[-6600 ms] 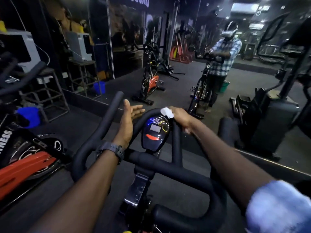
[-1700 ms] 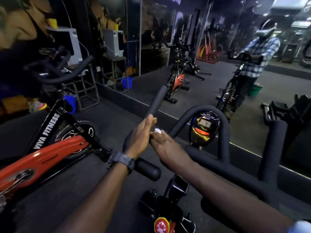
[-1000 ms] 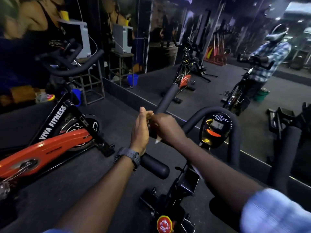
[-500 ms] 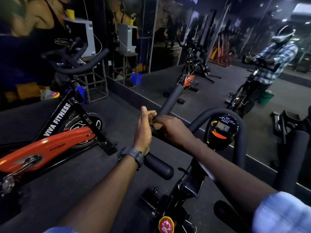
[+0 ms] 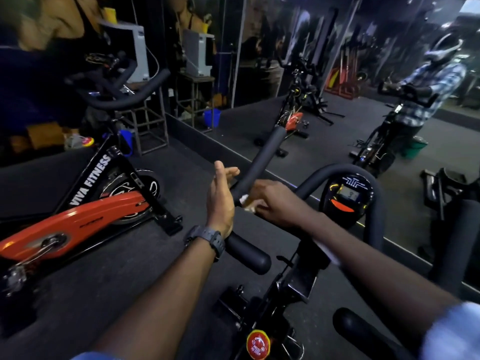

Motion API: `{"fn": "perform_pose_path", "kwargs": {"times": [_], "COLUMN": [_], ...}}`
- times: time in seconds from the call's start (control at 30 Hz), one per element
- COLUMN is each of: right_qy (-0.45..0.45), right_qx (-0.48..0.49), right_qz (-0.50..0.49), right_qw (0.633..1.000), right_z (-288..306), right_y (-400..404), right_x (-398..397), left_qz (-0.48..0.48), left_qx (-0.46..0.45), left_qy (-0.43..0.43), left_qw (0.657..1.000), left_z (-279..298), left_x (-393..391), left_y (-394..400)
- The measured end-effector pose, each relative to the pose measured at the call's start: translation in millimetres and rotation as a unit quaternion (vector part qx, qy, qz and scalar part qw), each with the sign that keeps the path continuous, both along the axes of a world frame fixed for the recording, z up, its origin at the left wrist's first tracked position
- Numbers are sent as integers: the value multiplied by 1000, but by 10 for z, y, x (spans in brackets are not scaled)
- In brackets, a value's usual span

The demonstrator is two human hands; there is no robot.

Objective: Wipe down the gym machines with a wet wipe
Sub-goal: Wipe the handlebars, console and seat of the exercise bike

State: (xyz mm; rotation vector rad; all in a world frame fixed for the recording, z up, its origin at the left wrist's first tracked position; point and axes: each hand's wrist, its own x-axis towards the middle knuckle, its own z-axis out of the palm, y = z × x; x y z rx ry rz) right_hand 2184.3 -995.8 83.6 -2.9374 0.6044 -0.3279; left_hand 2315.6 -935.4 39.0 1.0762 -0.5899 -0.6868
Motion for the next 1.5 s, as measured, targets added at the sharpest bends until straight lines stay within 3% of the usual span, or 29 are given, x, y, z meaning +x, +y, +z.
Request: {"fn": "perform_pose_path", "kwargs": {"times": [0.1,0.23,0.4,0.53,0.6,0.77,0.8,0.93,1.03,1.1,1.17,1.27,1.33,1.37,1.5], "right_qy": [24,-43,8,12,41,81,77,-1,-46,-21,33,-10,-55,-59,-18], "right_qx": [1,25,25,-60,-90,-16,-13,-72,15,97,124,41,22,19,81], "right_qz": [-47,-168,46,-96,-85,187,186,7,100,192,209,77,-36,-45,100], "right_qw": [999,984,999,993,991,979,979,997,994,976,969,996,998,997,992], "right_z": [59,-99,-150,-100,-119,-168,-113,-46,-177,-147,-38,-49,-109,-154,-140], "right_y": [-75,-66,120,-130,8,370,232,-225,256,579,556,188,175,270,860], "right_x": [15,594,463,602,806,535,490,552,461,203,116,350,509,530,-3], "left_qz": [55,78,61,38,40,72,62,-13,-24,-34,-39,-39,-38,-40,-64], "left_qx": [18,69,87,77,75,89,92,95,104,95,85,81,86,88,88], "left_qy": [-26,-37,-14,64,90,97,95,77,86,111,107,79,86,88,86], "left_qw": [998,994,994,994,992,989,989,992,991,989,990,993,992,991,990], "left_z": [24,41,-33,-109,-139,-189,-186,-126,-102,-103,-121,-146,-133,-117,-112], "left_x": [-21,24,132,188,194,288,296,195,162,199,222,177,136,138,173], "left_y": [57,75,211,293,327,424,452,493,467,485,513,517,519,530,657]}}
